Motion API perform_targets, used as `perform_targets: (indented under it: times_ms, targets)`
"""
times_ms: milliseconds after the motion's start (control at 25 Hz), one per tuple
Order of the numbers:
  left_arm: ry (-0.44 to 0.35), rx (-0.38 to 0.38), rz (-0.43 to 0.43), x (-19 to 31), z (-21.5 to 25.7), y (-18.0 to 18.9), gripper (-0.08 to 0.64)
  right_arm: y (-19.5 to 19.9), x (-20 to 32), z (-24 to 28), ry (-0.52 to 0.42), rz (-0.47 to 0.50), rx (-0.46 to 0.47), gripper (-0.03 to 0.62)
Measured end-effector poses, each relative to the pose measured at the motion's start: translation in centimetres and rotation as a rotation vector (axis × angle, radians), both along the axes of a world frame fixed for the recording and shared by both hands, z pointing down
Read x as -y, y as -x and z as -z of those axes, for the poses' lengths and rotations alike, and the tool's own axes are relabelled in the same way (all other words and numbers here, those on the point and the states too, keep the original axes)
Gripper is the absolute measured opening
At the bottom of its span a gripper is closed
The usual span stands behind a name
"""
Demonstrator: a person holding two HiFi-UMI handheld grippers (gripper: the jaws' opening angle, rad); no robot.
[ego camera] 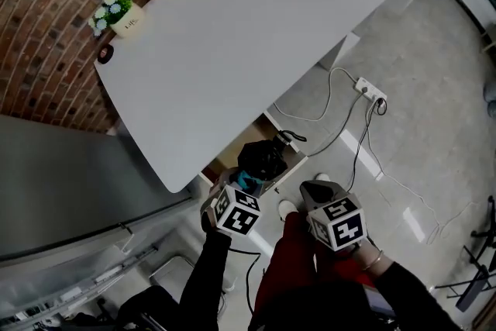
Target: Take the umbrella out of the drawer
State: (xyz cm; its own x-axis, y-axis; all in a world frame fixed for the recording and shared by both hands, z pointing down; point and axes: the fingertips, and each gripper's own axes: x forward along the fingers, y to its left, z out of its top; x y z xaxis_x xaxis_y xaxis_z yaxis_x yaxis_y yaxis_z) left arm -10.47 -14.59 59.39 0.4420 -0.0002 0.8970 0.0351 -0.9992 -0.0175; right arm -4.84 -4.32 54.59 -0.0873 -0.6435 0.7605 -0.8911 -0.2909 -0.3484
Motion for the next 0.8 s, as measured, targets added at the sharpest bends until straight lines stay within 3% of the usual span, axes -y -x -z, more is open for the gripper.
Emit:
perform_targets:
  times_ms: [440,800]
  targets:
    - [0.005,-0.142,0.096,-2.0,5.8,-0.2,0.216,-1.7,-0.7,4.2,-0.059,-0.006,-0.079,-0.002]
    - [0.008,-0.27,0.23,-2.3,11.0,-0.3,0.216,-2.6,-0.7,7.4,-0.113,0.0,-0.114,-0.002]
